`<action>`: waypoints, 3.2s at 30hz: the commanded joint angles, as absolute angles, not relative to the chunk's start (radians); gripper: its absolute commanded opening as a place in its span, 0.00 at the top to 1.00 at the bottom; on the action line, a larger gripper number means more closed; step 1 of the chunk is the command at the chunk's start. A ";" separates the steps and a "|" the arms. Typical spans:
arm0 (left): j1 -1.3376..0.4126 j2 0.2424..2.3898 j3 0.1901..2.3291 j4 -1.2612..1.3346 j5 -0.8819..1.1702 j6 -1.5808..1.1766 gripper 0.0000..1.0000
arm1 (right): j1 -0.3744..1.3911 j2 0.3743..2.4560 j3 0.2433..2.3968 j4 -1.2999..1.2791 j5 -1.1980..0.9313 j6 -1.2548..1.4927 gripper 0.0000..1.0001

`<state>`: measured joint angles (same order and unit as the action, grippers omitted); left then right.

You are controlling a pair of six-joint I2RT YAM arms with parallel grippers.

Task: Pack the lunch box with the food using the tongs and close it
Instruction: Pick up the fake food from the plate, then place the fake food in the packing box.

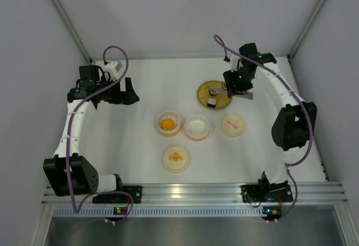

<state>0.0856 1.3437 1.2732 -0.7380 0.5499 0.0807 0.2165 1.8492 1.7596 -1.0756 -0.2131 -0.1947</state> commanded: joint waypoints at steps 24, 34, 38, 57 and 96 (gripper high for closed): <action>0.089 1.362 1.255 -0.690 0.569 0.095 0.02 | 0.305 2.019 1.927 -0.992 -0.127 -0.140 0.49; 0.087 1.367 1.261 -0.686 0.571 0.095 0.02 | 0.311 2.019 1.917 -1.006 -0.103 -0.137 0.51; 0.089 1.367 1.262 -0.686 0.572 0.095 0.02 | 0.310 2.020 1.916 -1.014 -0.100 -0.143 0.51; 0.087 1.345 1.269 -0.703 0.569 0.095 0.02 | 0.310 1.818 1.887 -0.993 -0.146 -0.184 0.85; 0.087 1.307 1.289 -0.755 0.560 0.097 0.02 | 0.558 1.471 1.384 -1.060 -0.305 -0.442 0.87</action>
<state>0.0856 1.3373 1.2549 -0.7631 0.5488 0.0814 0.5369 1.5112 1.3922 -1.1000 -0.3088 -0.4187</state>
